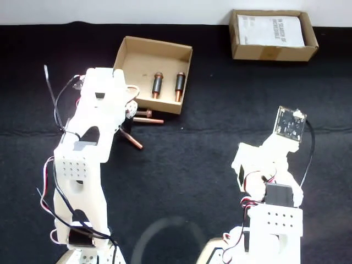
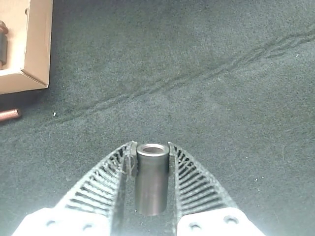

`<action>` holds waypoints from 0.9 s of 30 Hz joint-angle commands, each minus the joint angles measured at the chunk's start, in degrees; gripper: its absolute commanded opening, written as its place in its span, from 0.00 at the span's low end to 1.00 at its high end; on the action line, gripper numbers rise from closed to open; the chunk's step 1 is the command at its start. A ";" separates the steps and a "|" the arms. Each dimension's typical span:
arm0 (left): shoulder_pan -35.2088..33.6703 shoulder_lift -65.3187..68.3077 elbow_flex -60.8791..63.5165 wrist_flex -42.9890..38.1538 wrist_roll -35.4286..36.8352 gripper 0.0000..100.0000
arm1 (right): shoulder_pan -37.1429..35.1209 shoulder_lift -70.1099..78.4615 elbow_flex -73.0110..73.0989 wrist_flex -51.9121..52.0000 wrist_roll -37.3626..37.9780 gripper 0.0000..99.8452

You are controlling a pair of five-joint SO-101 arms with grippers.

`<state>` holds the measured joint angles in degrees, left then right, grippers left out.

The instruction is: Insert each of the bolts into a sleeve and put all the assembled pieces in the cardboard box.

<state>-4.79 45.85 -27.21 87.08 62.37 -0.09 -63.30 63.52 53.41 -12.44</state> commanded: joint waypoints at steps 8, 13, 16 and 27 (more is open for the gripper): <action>-2.59 -1.80 -0.40 0.26 -11.16 0.01 | -0.40 0.13 1.63 -3.82 0.44 0.01; -0.40 -8.66 -0.48 4.22 -24.35 0.01 | -0.48 -0.22 6.90 -16.75 0.00 0.01; 0.75 -13.67 -0.40 6.68 -31.30 0.01 | -0.48 -0.31 9.71 -23.43 0.00 0.01; 1.01 -33.71 1.01 11.78 -43.96 0.01 | -7.43 -0.40 22.81 -53.49 -0.09 0.01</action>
<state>-4.62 19.82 -26.51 98.15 20.00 -5.27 -63.30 84.97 6.55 -12.44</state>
